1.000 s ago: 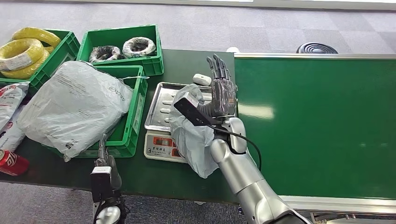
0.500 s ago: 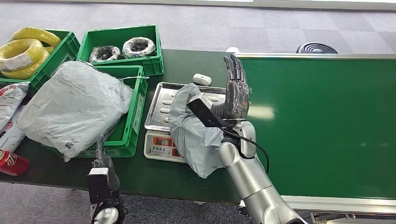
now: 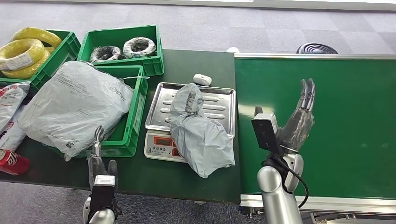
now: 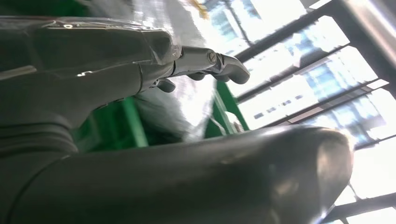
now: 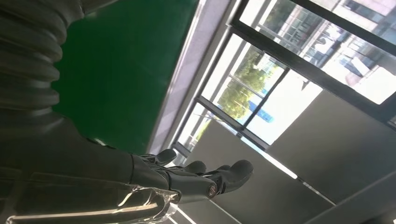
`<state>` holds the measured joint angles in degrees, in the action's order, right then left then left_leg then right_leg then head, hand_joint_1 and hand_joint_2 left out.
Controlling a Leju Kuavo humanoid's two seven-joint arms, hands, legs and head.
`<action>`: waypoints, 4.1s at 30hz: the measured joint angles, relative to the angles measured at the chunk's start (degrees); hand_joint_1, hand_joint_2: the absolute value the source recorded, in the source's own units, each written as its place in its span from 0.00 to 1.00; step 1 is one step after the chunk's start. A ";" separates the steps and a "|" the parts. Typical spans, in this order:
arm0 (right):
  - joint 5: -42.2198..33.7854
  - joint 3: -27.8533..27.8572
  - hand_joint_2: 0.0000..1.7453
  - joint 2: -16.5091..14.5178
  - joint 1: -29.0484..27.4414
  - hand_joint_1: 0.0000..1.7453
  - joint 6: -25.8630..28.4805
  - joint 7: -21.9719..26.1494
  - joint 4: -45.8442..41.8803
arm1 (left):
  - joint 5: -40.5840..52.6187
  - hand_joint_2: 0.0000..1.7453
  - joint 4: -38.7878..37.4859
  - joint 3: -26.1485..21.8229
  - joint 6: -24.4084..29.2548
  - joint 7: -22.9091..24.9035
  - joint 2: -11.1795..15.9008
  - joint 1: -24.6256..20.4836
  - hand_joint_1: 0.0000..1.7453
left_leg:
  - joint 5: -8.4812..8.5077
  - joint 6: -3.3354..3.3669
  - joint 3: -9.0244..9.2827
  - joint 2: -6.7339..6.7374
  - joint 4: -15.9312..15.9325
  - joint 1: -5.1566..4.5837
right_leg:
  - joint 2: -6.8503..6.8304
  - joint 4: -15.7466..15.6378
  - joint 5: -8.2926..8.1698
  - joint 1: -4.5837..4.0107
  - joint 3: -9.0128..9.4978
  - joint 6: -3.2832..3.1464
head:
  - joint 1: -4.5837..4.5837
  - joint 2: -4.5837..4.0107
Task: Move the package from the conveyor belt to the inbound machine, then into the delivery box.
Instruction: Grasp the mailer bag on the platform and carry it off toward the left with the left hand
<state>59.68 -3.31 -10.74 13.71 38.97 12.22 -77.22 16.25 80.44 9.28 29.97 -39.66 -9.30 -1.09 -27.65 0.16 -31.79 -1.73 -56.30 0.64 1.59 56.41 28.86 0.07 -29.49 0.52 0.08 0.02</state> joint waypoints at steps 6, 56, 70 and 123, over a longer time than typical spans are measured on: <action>-0.82 1.00 1.00 0.49 -2.89 0.00 0.49 0.45 2.93 | 4.80 0.00 3.04 5.54 0.18 2.27 0.52 -2.33 0.00 | 0.02 -0.01 0.04 0.08 0.00 0.00 | 0.06 0.03 -0.08 -0.01 0.01 -0.10 | 0.00 0.00; -8.44 -2.88 1.00 -4.85 8.22 0.00 -4.73 0.96 45.24 | 13.18 1.00 -38.82 35.88 -12.19 26.99 -10.85 -50.98 0.00 | 0.42 -0.30 0.33 0.85 -0.01 0.10 | 0.84 0.21 -0.64 -0.13 -0.09 -0.45 | 0.00 -0.01; -8.55 -2.88 1.00 -4.84 8.61 0.00 -4.55 0.63 46.04 | 20.33 1.00 -47.47 42.96 -6.46 29.40 -11.02 -50.59 0.00 | 0.58 -0.28 0.32 0.83 -0.01 0.10 | 0.83 0.22 -0.77 -0.13 -0.07 -0.41 | 0.00 0.00; 14.65 -23.66 1.00 0.43 -5.26 0.00 -31.03 -11.84 10.61 | 23.54 1.00 -27.67 1.79 -5.99 22.07 -3.37 -51.55 0.00 | 0.85 -0.48 -0.86 1.17 0.06 0.15 | 1.31 0.73 -1.03 -0.17 -1.71 -0.67 | -0.02 0.00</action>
<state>74.33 -26.97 -10.31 8.45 7.95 0.39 -66.61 39.79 52.77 11.07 23.97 -17.59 -12.67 -52.64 -26.79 -0.32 -32.64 -0.56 -56.24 0.79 2.90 57.14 27.82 -0.10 -31.20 -0.16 0.07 0.02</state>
